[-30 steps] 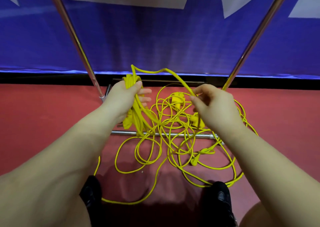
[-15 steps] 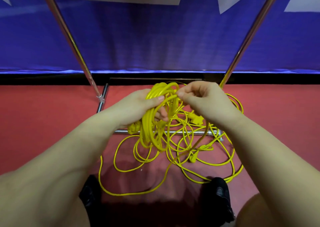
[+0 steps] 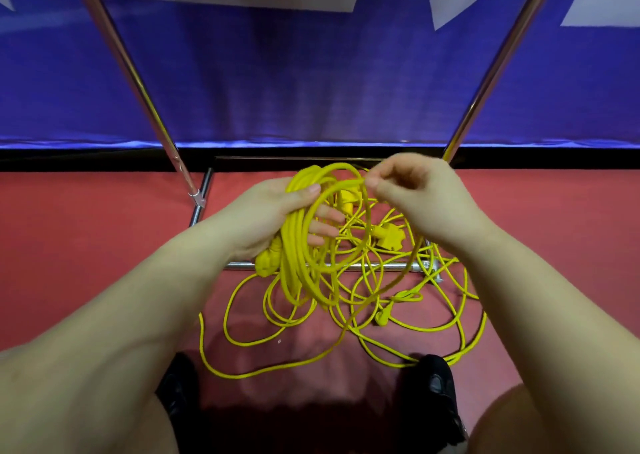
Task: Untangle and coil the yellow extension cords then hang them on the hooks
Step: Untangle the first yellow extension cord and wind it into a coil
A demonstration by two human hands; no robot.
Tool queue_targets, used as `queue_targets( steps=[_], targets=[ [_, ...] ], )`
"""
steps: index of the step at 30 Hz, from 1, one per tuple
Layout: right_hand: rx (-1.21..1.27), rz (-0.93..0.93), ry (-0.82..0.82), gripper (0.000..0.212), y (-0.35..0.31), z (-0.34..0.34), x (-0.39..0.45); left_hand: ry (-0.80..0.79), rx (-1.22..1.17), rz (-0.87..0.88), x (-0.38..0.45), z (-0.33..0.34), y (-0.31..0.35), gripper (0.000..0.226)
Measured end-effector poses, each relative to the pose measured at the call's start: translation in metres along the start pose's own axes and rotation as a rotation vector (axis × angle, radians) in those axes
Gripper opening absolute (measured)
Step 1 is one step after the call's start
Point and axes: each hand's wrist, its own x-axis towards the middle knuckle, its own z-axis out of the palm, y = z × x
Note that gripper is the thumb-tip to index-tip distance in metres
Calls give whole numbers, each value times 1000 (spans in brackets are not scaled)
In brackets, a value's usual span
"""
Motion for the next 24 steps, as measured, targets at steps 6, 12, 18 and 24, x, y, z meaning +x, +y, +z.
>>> queue_targets(
  steps=[6,12,18,24],
  targets=[
    [-49,21,-214,11,-5,21,-9,0,118,44,0,5,-5,15],
    [-528,290,-517,23,15,15,-13,160,25,142,3,-9,3,15],
    [-76,185,1,10,11,7,-2,268,109,162,5,-28,8,20],
    [27,102,79,15,7,0,1,126,296,48,5,-22,-2,18]
  ],
)
